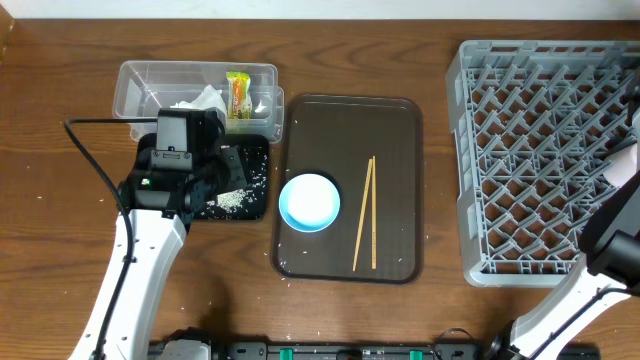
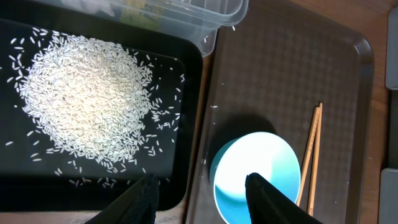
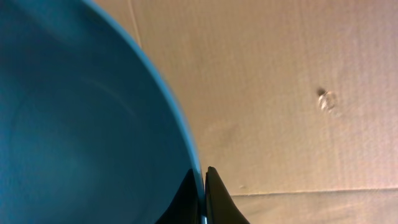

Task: Sort waste into correct bins and load items into the dishwasher rack
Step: 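Lift the blue plate with the right gripper and place it in the rack, then reach the right gripper to the light-blue bowl and grasp its rim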

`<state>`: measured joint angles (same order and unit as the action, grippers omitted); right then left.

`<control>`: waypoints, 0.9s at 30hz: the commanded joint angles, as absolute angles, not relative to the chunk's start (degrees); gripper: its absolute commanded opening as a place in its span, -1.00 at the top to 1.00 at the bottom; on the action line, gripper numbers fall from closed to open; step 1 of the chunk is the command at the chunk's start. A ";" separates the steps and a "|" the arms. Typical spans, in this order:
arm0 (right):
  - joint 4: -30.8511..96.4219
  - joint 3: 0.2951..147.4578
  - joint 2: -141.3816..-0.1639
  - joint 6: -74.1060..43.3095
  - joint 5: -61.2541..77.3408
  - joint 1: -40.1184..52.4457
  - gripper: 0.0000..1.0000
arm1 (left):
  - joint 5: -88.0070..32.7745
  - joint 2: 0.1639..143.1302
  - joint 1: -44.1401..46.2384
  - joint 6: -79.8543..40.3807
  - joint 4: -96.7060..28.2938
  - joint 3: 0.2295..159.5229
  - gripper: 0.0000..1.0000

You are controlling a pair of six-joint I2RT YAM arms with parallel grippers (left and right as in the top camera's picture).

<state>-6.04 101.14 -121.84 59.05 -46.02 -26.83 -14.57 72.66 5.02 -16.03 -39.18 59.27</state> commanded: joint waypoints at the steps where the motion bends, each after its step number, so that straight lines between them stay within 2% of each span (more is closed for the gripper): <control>1: -2.79 101.10 -122.63 47.81 -46.50 -25.85 0.97 | -13.65 72.88 4.89 -15.29 -39.16 59.57 0.03; 3: 0.01 101.10 -122.61 43.99 -46.57 -25.17 0.78 | -13.67 72.88 4.89 -15.33 -39.18 59.57 0.03; 6: 1.54 101.10 -122.61 39.44 -50.19 -24.14 0.19 | -13.69 72.88 4.89 -15.73 -39.18 59.57 0.03; 8: 1.50 101.10 -122.52 37.60 -52.23 -23.35 -0.04 | -13.67 72.88 4.89 -15.75 -39.18 59.57 0.03; 12: 1.76 101.10 -121.95 36.84 -53.84 -22.09 -0.28 | -13.67 72.88 4.89 -15.73 -39.18 59.57 0.03; 16: 2.70 101.10 -119.15 33.71 -53.34 -20.93 -0.67 | -13.67 72.88 4.89 -15.73 -39.18 59.57 0.03; 21: 7.90 101.10 -111.79 32.16 -44.82 -19.22 -0.86 | -13.67 72.88 4.89 -15.73 -39.20 59.57 0.03; 27: 22.59 101.10 -102.96 20.21 -25.69 -16.40 -0.86 | -13.65 72.88 4.89 -15.70 -39.20 59.57 0.03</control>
<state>18.98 100.88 -107.66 28.53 -38.54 -18.50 -14.55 72.66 5.02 -16.05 -39.16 59.27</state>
